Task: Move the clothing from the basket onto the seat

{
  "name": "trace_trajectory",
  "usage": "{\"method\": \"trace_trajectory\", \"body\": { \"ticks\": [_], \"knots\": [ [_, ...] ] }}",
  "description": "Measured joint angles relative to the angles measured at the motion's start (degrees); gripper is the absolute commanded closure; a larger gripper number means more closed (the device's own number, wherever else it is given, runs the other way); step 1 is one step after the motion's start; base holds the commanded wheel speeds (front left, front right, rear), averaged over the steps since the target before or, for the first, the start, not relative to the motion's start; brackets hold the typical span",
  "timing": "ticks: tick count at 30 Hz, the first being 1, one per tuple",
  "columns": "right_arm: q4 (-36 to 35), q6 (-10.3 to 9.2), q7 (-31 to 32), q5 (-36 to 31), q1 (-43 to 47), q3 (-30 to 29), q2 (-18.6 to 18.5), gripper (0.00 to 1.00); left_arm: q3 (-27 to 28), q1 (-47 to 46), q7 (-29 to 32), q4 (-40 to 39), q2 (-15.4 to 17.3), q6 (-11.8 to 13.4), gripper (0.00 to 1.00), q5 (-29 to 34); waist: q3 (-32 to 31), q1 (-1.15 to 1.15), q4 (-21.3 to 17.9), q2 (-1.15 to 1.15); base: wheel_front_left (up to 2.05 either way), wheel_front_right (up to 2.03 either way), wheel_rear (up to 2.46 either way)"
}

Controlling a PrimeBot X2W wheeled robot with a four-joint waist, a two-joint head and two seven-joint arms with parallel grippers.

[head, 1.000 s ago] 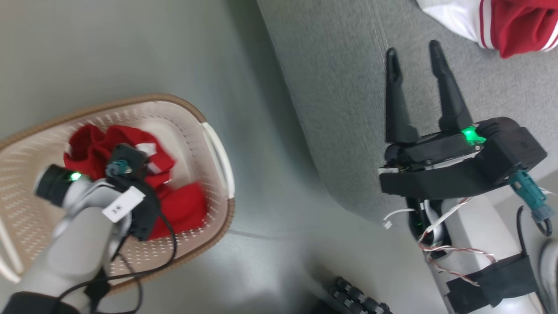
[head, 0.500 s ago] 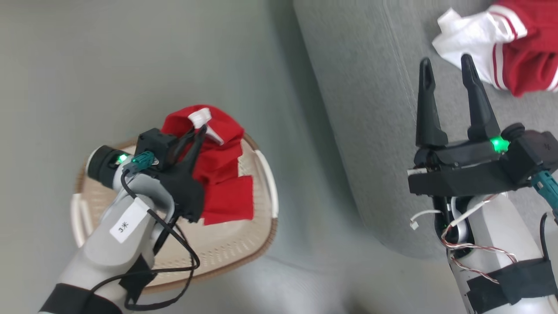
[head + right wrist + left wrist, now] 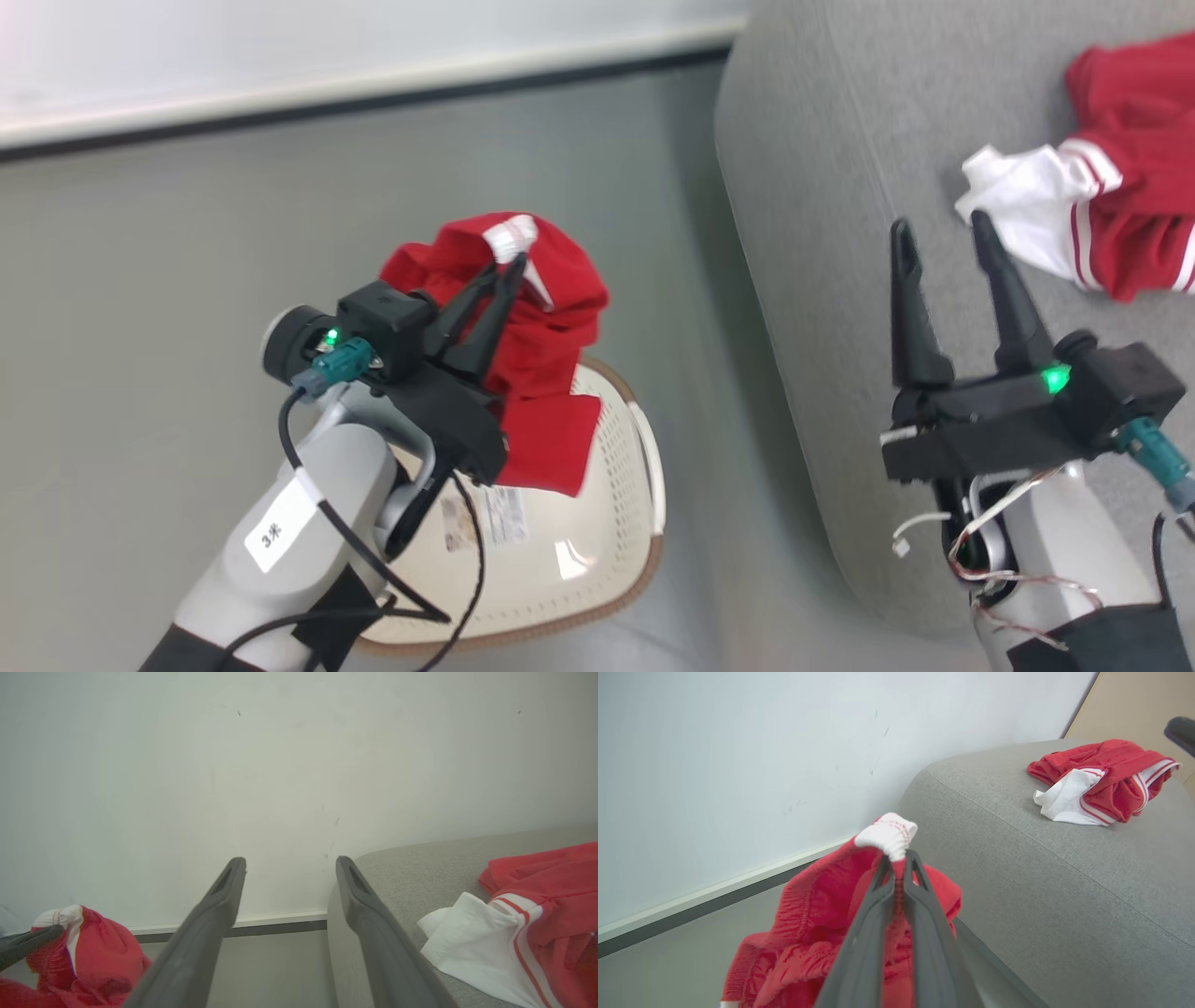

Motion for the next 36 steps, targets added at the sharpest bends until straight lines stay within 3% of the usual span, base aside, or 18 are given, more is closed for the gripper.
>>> {"method": "trace_trajectory", "body": {
  "ticks": [10, 23, 32, 36],
  "knots": [
    [3.6, 2.34, 0.0, 0.1, 4.4, 1.5, 0.2, 0.0, -0.9, 0.6, -0.2, -7.1, 0.0, 0.0, 1.0, -4.0, -8.6, 0.0, 2.6, 0.01, 0.0, 0.0, 0.0],
    [5.1, 4.59, 0.0, 2.0, 11.7, 4.3, 0.3, 0.0, -0.8, 2.2, -0.1, -9.6, -0.2, 0.0, 1.0, -6.9, -19.1, 0.0, 3.5, 0.0, 0.0, 0.0, 0.0],
    [3.6, 5.48, 0.0, 2.1, 12.2, 9.4, 0.1, 0.0, -1.3, 2.9, 1.7, -12.5, -1.1, 0.2, 1.0, -7.3, -22.2, 0.0, 3.6, 0.01, 0.0, 0.0, 0.0],
    [3.4, 5.79, 0.0, 1.8, 10.4, 14.8, -1.3, 0.0, -2.2, 3.0, 2.7, -13.3, -1.6, 0.3, 1.0, -7.5, -22.3, 0.01, 4.0, 0.01, 0.0, 0.0, 0.0]
  ]
}}
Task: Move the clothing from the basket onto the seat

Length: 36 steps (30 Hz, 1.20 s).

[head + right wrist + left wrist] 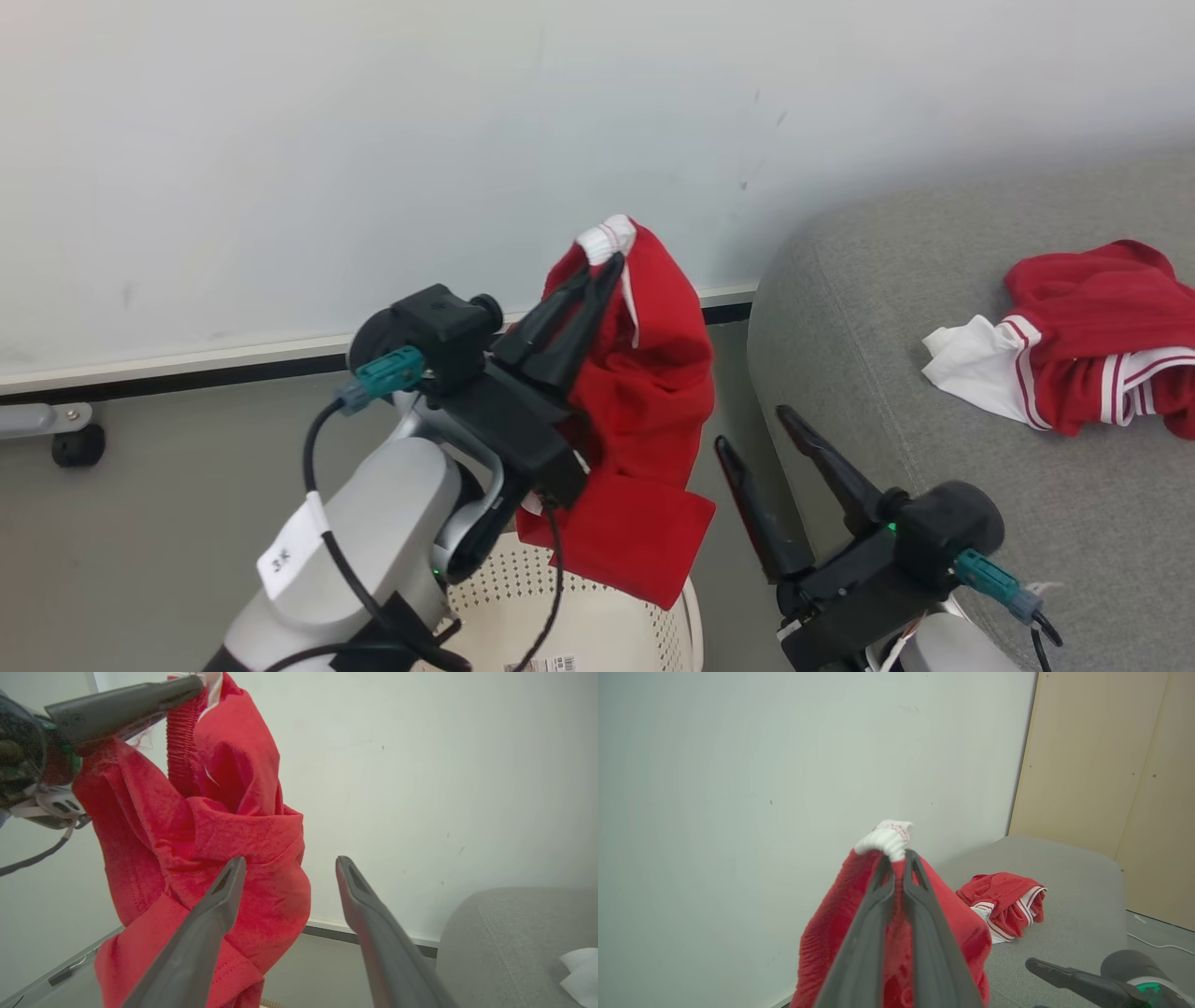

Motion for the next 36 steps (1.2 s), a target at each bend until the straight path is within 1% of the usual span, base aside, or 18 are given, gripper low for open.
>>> {"method": "trace_trajectory", "body": {
  "ticks": [5, 7, 8, 11, 16, 21, 26, 27, 28, 29, 30, 36],
  "knots": [
    [-0.1, 0.0, 0.0, -0.2, -3.9, 6.6, -3.7, 0.0, -1.3, 0.0, 1.2, -1.0, -1.6, 0.0, 1.0, 0.0, 0.1, 0.0, 0.9, 0.0, 0.0, 0.0, 0.0],
    [0.4, 0.0, 0.0, -0.7, -6.4, 8.6, -4.5, 0.0, -1.5, 0.0, 1.4, -1.4, -1.8, 0.0, 1.0, 0.0, 0.2, 0.0, 1.3, 0.0, 0.0, 0.0, 0.0],
    [0.8, 0.0, 0.0, -1.6, -9.0, 10.6, -4.9, 0.0, -1.6, 0.0, 1.9, -1.6, -1.7, 0.0, 1.0, -0.1, 0.3, 0.0, 1.8, 0.0, 0.0, 0.0, 0.0],
    [2.0, 0.0, 0.0, -3.0, -12.3, 13.8, -5.6, 0.0, -2.0, 0.0, 2.3, -2.2, -1.8, 0.0, 1.0, -0.2, 0.4, 0.0, 2.5, 0.0, 0.0, 0.0, 0.0],
    [6.2, 0.04, 1.7, -3.3, -17.3, 20.5, -7.2, 0.0, -2.5, 0.0, 3.3, -2.8, -2.3, 0.0, 1.0, -0.4, 0.8, 0.0, 3.8, 0.0, 0.0, 0.0, 0.0],
    [11.6, 0.04, 3.1, -2.6, -20.6, 24.3, -7.3, 0.0, -2.9, -0.1, 3.8, -3.0, -2.6, 0.0, 1.0, -0.5, 1.0, 0.0, 5.2, 0.0, 0.0, 0.0, 0.0],
    [16.6, 0.04, 3.6, -0.3, -24.4, 28.2, -5.8, 0.0, -3.1, -0.1, 3.8, -3.4, -2.6, 0.0, 1.0, -0.6, 1.0, 0.0, 6.4, 0.0, 0.0, 0.0, 0.0],
    [17.5, 0.04, 3.6, 0.4, -25.1, 28.7, -5.2, 0.16, -3.2, -0.1, 4.0, -3.5, -2.7, 0.0, 1.0, -0.6, 0.9, 0.0, 6.6, 0.0, 0.0, 0.0, 0.0],
    [18.4, 0.04, 3.6, 0.8, -25.9, 29.3, -4.8, 0.56, -3.3, -0.1, 4.0, -3.6, -2.6, 0.0, 1.0, -0.6, 0.9, 0.0, 6.8, 0.0, 0.0, 0.0, 0.0],
    [19.2, 0.04, 3.6, 1.1, -26.7, 30.0, -4.4, 0.73, -3.3, -0.1, 4.1, -3.9, -2.6, 0.0, 1.0, -0.6, 0.9, 0.0, 6.9, 0.0, 0.0, 0.0, 0.0],
    [20.0, 0.04, 3.6, 1.5, -27.4, 30.5, -4.0, 1.0, -3.3, -0.1, 4.1, -4.2, -2.6, 0.0, 1.0, -0.6, 0.8, 0.0, 7.0, 0.0, 0.0, 0.0, 0.0],
    [23.5, 0.05, 3.2, 5.1, -28.1, 30.8, -3.1, 1.0, -3.4, 0.0, 4.6, -4.3, -2.4, 0.2, 1.0, -1.0, 0.6, 0.0, 7.3, 0.0, 0.0, 0.0, 0.0]
  ]
}}
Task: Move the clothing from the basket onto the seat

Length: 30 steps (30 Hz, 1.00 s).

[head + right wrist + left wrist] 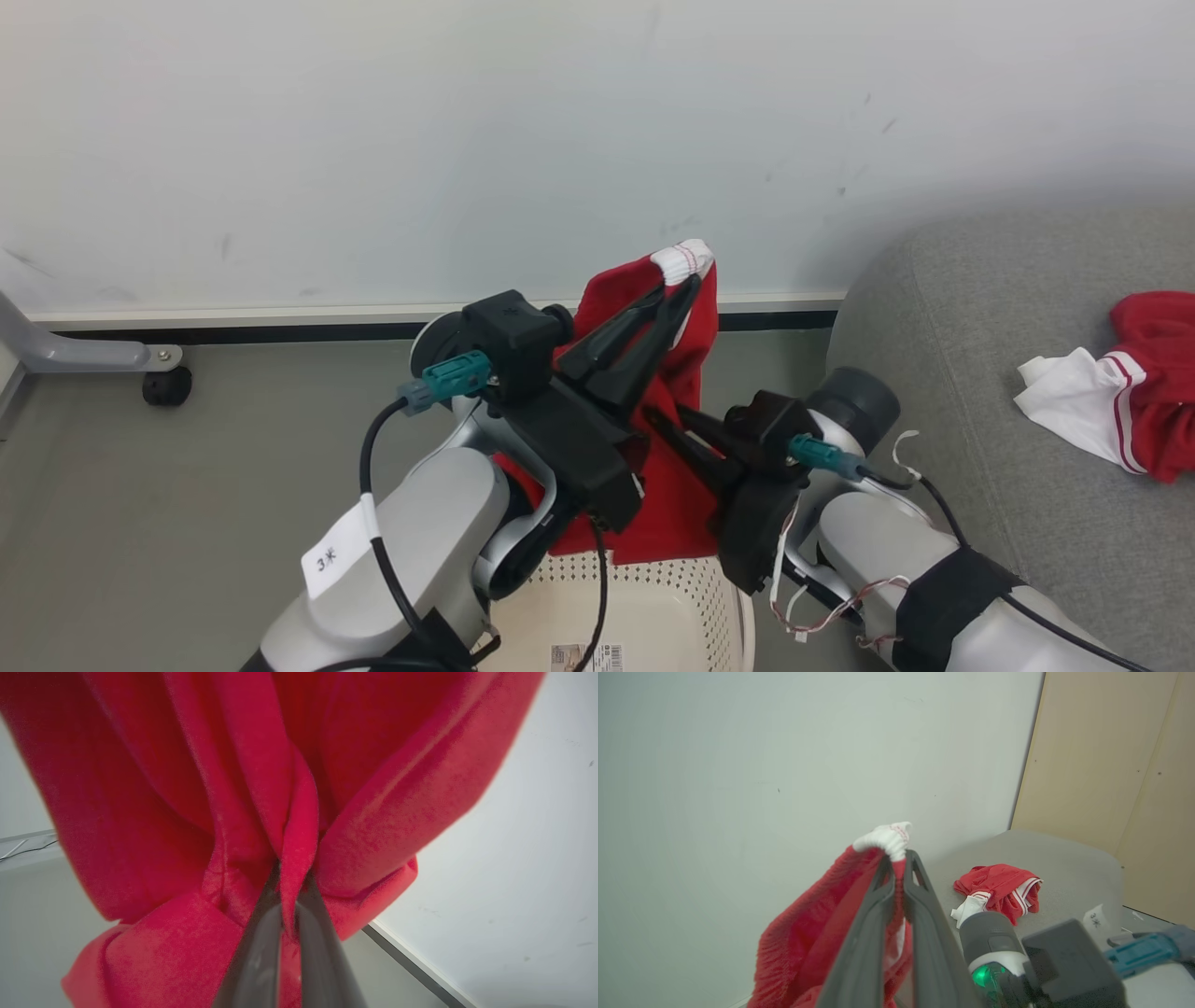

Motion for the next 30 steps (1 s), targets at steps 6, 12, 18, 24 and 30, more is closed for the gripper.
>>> {"method": "trace_trajectory", "body": {
  "ticks": [6, 12, 18, 24, 30],
  "knots": [
    [0.1, 0.0, -2.1, 4.1, 1.2, -5.9, -0.4, 1.0, 1.0, 1.8, 0.0, 1.6, 1.7, 0.8, 1.0, -0.1, -0.3, 0.0, -0.2, 0.0, 0.0, 0.0, 0.0],
    [-2.2, 0.32, -2.7, 6.5, 3.8, -10.1, -2.3, 1.0, 1.2, 4.3, 0.0, 2.3, 2.8, 1.3, 1.0, -1.5, -0.8, 0.0, -1.0, 0.0, 0.0, 0.0, 0.0],
    [-3.5, -0.14, -2.7, 7.7, 4.4, -13.3, -4.1, 1.0, 1.2, 5.8, 0.0, 1.7, 3.1, 1.8, 0.0, -1.7, -1.1, 0.0, -2.2, 0.0, 0.0, 0.0, 0.0],
    [-5.2, -1.19, -2.7, 8.4, 5.8, -16.4, -5.4, 1.0, 1.0, 6.6, 0.0, -0.2, 3.1, 2.0, 0.0, -1.9, -1.0, 0.0, -3.8, 0.0, 0.0, 0.0, 0.0],
    [-7.4, -2.44, -2.7, 8.5, 7.2, -19.5, -8.2, 1.0, 0.5, 8.1, 0.2, -1.2, 4.2, 2.0, 0.0, -1.9, -0.8, 0.0, -5.8, 0.0, 0.0, 0.0, 0.0]
  ]
}}
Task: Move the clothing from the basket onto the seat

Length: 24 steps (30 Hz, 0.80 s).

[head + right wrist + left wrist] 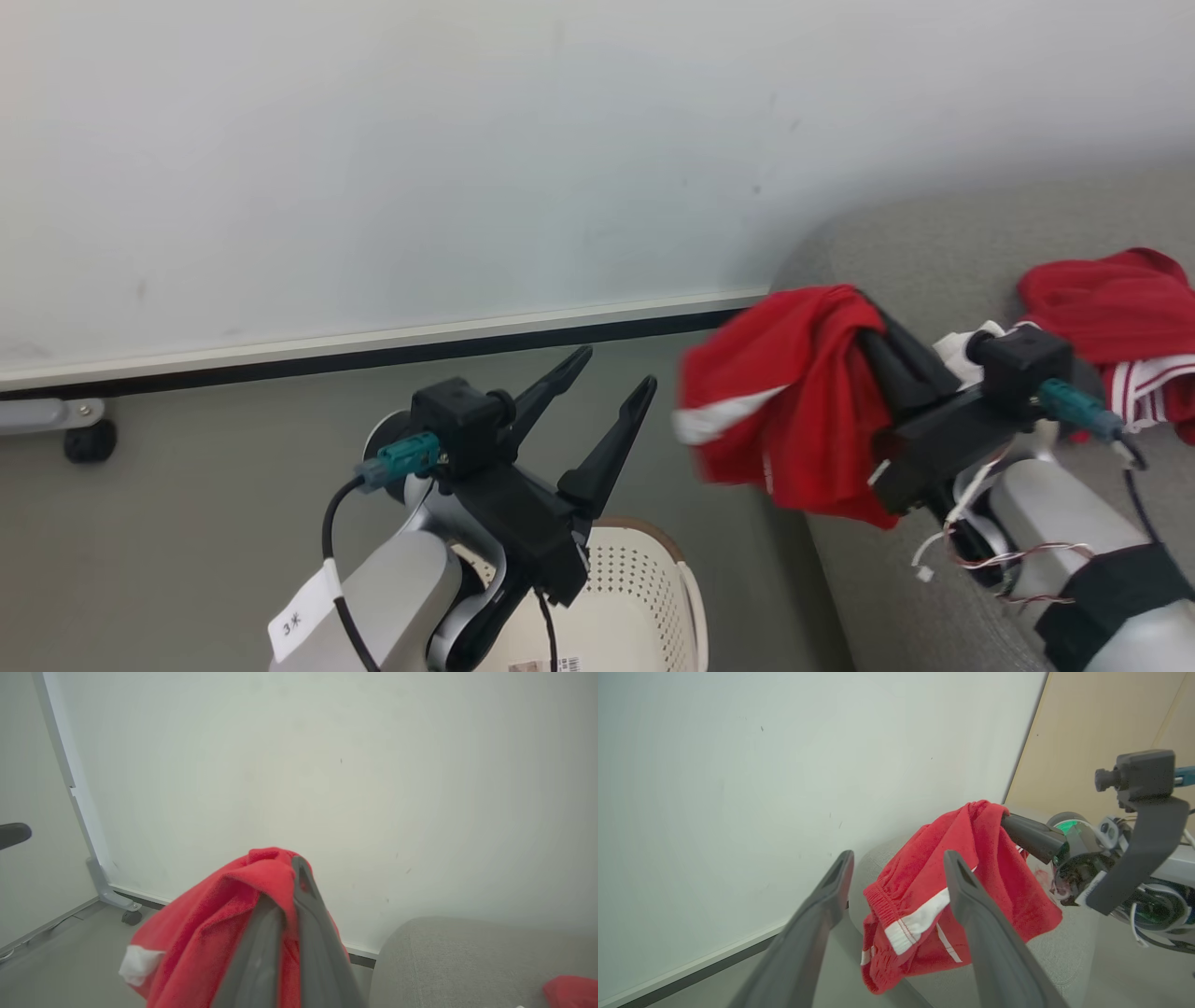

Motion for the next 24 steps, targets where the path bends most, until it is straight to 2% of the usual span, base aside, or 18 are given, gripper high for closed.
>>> {"method": "trace_trajectory", "body": {
  "ticks": [13, 24],
  "knots": [
    [-9.8, -4.28, -0.2, -0.3, 4.0, -7.5, -6.3, 1.0, -0.2, 3.3, -0.1, -2.8, 2.2, 1.0, 0.0, 0.1, 0.6, 0.0, -7.4, 0.0, 0.0, 0.0, 0.0],
    [-19.7, -7.81, -0.4, -1.9, 9.8, -11.4, -8.0, 1.0, -0.2, 3.5, -0.3, -4.8, 4.1, 2.1, 0.0, 1.3, 1.8, 0.0, -15.7, 0.0, 0.0, 0.0, 0.0]
  ]
}}
